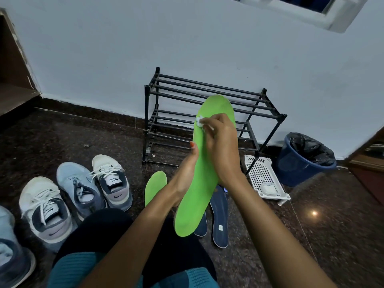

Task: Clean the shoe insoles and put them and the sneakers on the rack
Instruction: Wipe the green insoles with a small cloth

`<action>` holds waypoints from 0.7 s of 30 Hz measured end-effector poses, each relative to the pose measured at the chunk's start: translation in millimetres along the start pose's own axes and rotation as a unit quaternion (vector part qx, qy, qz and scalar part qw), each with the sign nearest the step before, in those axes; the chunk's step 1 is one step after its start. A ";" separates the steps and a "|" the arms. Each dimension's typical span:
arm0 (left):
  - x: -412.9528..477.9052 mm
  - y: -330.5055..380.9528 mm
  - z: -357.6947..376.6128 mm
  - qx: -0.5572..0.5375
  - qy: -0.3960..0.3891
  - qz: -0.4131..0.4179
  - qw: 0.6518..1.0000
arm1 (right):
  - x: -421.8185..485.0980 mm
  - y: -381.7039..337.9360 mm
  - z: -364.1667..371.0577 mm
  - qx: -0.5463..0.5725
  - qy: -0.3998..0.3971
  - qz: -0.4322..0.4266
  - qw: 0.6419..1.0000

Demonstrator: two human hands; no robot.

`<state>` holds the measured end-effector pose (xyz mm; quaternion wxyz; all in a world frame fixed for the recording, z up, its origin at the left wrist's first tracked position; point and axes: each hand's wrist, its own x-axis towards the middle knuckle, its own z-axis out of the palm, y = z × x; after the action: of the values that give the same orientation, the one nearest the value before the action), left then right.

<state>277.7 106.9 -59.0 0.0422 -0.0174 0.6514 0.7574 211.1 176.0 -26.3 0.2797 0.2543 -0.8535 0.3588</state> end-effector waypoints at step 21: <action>9.4 -23.8 -5.4 0.035 -0.038 -0.057 0.997 | 19.3 17.3 -5.3 0.006 0.043 0.050 0.998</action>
<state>270.2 105.4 -84.0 0.1107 -0.0239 0.6733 0.7307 187.9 186.1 -18.5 0.2965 0.1976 -0.8499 0.3884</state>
